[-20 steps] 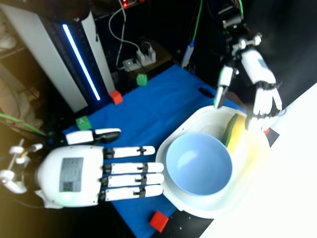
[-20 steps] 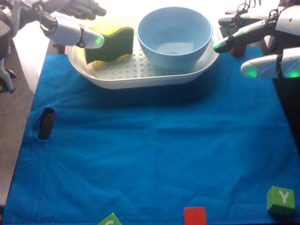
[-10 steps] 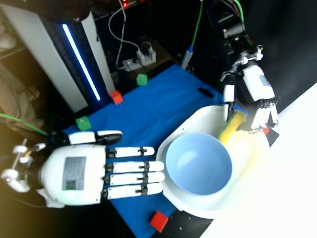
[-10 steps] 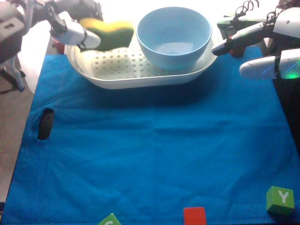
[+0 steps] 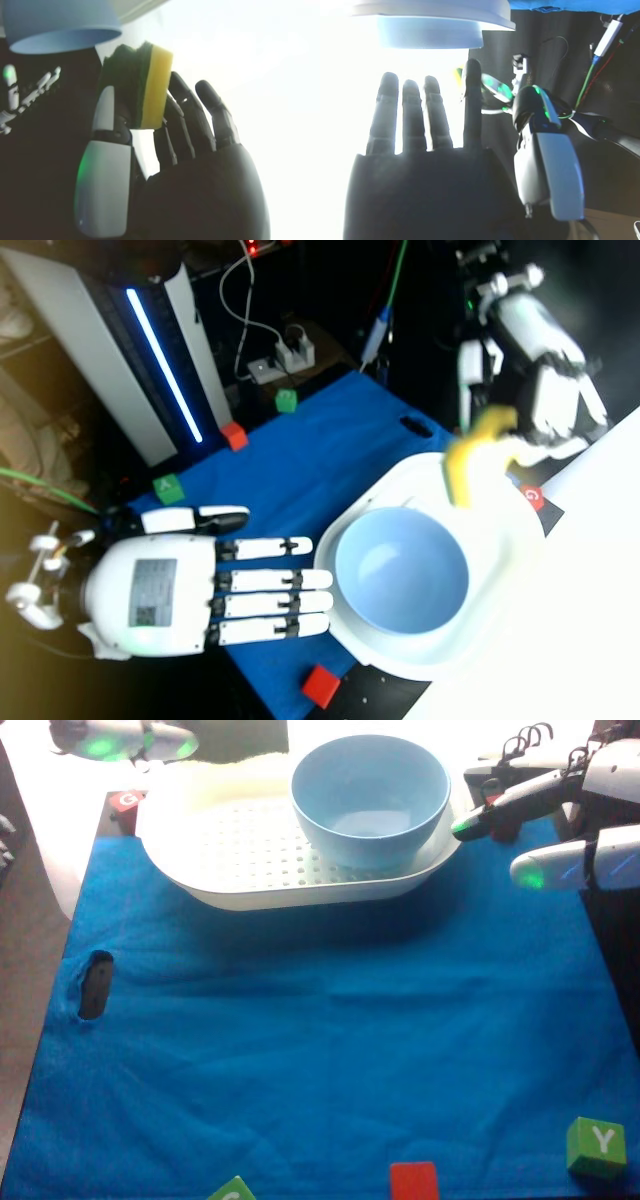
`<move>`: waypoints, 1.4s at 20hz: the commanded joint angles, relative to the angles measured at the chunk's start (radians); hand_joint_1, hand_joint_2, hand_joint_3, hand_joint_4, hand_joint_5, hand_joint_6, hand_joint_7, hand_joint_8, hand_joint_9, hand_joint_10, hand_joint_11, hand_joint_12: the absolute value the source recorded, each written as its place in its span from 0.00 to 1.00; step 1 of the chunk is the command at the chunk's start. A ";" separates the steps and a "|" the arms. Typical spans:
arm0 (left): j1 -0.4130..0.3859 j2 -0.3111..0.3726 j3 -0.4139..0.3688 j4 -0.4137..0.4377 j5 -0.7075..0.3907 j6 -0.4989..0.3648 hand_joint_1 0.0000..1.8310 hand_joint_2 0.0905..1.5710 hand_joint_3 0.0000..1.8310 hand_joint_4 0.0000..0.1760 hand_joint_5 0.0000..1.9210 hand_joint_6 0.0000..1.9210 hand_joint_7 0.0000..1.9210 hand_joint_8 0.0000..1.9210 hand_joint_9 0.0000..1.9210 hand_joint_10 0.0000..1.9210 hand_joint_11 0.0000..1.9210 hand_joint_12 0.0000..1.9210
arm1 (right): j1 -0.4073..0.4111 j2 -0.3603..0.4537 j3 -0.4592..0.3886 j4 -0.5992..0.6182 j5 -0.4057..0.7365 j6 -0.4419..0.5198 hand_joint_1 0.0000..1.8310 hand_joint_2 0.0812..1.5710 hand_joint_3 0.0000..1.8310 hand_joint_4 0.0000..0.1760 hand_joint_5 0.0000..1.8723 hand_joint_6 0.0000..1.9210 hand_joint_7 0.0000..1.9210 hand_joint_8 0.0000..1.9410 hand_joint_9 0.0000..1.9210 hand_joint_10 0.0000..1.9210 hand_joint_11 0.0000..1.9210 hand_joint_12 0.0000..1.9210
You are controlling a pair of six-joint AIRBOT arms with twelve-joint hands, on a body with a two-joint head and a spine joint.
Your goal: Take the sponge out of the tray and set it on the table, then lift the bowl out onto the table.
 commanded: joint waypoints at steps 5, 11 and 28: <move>0.118 0.178 -0.179 0.015 -0.252 -0.013 0.74 0.71 0.00 0.00 0.42 0.66 0.51 0.58 0.43 0.61 0.18 0.69 | 0.010 0.004 -0.014 0.075 0.084 0.012 0.14 0.80 0.00 0.98 0.30 0.00 0.07 0.00 0.01 0.00 0.00 0.11; 0.325 0.214 -0.276 0.018 -0.326 -0.095 0.76 0.69 0.00 0.00 0.46 0.49 0.51 0.58 0.50 0.63 0.42 0.74 | 0.010 0.006 -0.018 0.076 0.084 0.023 0.17 0.81 0.00 0.91 0.33 0.00 0.08 0.00 0.04 0.00 0.00 0.21; 0.388 0.130 -0.211 0.029 -0.161 -0.117 0.52 0.67 0.00 0.13 0.24 0.00 0.34 0.00 0.32 0.06 0.06 0.60 | 0.010 0.009 -0.019 0.075 0.084 0.031 0.16 0.82 0.00 0.96 0.33 0.00 0.09 0.00 0.04 0.00 0.00 0.22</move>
